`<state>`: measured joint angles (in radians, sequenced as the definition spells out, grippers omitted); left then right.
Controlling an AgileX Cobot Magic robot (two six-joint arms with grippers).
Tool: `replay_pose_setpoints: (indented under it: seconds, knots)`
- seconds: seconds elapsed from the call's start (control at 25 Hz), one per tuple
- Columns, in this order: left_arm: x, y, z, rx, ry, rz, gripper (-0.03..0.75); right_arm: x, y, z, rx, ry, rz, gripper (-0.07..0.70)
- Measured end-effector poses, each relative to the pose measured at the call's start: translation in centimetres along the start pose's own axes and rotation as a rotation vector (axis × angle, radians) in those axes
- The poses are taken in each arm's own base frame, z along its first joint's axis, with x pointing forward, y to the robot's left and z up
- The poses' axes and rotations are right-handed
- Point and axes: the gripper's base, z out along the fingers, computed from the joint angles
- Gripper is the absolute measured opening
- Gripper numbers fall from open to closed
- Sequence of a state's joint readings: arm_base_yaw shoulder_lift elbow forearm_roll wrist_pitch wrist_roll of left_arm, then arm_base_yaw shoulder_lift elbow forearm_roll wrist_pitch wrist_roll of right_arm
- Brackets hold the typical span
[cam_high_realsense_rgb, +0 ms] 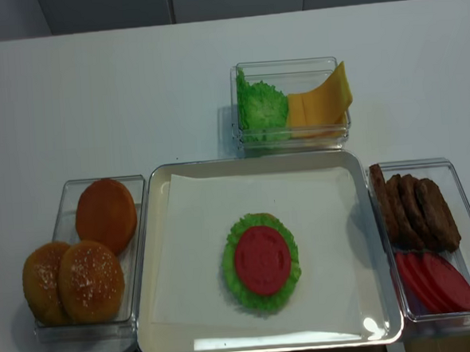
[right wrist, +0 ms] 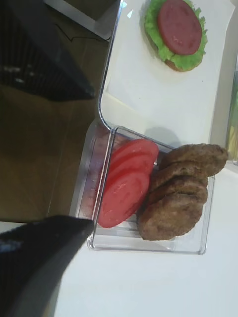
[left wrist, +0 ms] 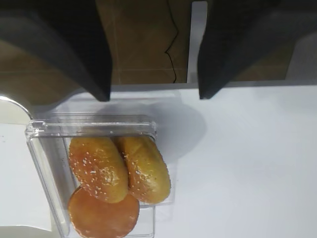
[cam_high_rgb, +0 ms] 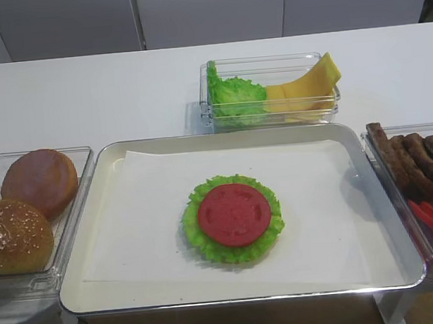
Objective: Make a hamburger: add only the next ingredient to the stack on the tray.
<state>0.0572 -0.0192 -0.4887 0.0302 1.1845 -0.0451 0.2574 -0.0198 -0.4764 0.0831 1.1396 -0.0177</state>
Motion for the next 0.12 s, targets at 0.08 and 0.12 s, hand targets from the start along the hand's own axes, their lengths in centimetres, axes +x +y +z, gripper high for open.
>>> replay_pose_setpoints:
  seconds: [0.08, 0.12]
  knots:
    - [0.00, 0.00, 0.00, 0.000, 0.000, 0.000, 0.411, 0.00, 0.00, 0.00, 0.000, 0.000, 0.000, 0.558]
    - [0.00, 0.00, 0.00, 0.000, 0.000, 0.000, 0.411, 0.00, 0.00, 0.00, 0.000, 0.000, 0.000, 0.558]
